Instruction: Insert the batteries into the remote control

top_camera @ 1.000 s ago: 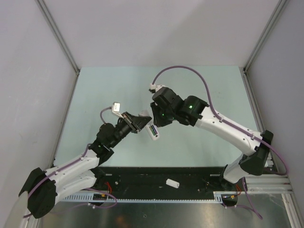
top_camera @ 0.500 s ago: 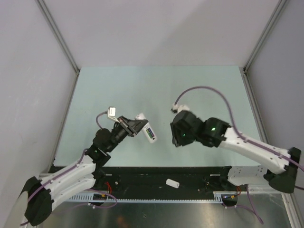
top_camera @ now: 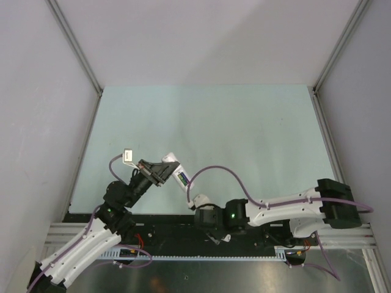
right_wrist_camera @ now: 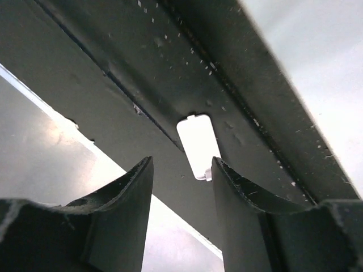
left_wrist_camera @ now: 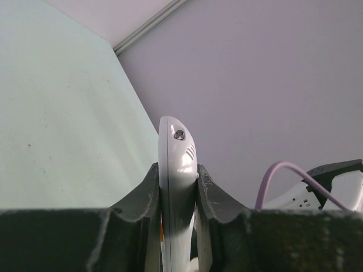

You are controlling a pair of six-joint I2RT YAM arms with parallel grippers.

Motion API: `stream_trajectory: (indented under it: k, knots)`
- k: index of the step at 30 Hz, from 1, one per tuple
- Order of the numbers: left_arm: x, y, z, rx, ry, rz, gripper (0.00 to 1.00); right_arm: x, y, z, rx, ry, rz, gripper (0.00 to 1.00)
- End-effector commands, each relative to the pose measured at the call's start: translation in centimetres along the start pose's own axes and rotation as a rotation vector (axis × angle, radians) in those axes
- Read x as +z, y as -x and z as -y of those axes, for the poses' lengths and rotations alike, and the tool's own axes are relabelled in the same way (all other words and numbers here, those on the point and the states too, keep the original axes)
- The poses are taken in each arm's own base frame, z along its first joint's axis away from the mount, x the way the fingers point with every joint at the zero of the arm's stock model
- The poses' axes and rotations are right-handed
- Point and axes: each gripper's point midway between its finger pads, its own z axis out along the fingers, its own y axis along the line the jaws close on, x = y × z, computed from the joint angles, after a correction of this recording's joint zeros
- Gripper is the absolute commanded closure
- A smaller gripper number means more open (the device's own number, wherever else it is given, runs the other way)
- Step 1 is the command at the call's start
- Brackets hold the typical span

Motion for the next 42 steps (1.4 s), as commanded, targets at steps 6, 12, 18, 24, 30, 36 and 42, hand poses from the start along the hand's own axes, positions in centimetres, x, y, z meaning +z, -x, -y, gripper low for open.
stream_trajectory:
  k: [6, 12, 18, 24, 30, 36, 42]
  knots:
    - [-1.0, 0.0, -0.9, 0.014, 0.05, 0.003, 1.0, 2.5, -1.3, 0.2, 0.017, -0.066, 0.045, 0.45]
    - [-1.0, 0.0, -1.1, 0.025, 0.067, -0.002, 1.0, 3.2, -2.5, 0.6, 0.012, -0.084, 0.013, 0.42]
    - [-0.8, -0.3, -1.5, 0.027, 0.082, -0.019, 1.0, 3.8, -4.1, 1.4, 0.012, -0.095, -0.033, 0.45]
    - [-0.7, -0.4, -1.7, 0.03, 0.092, -0.021, 1.0, 4.5, -5.3, 1.7, 0.016, -0.096, -0.064, 0.5]
    - [-0.7, -0.3, -1.7, 0.03, 0.092, -0.018, 1.0, 4.5, -5.6, 1.1, 0.033, -0.07, -0.075, 0.75]
    - [-0.7, -0.2, -1.6, 0.029, 0.091, -0.013, 1.0, 3.5, -4.0, 1.9, 0.093, -0.083, -0.007, 0.89]
    - [-0.6, 0.2, -1.1, 0.035, 0.082, -0.005, 1.0, 1.1, -0.4, 4.0, 0.237, -0.074, 0.111, 1.0]
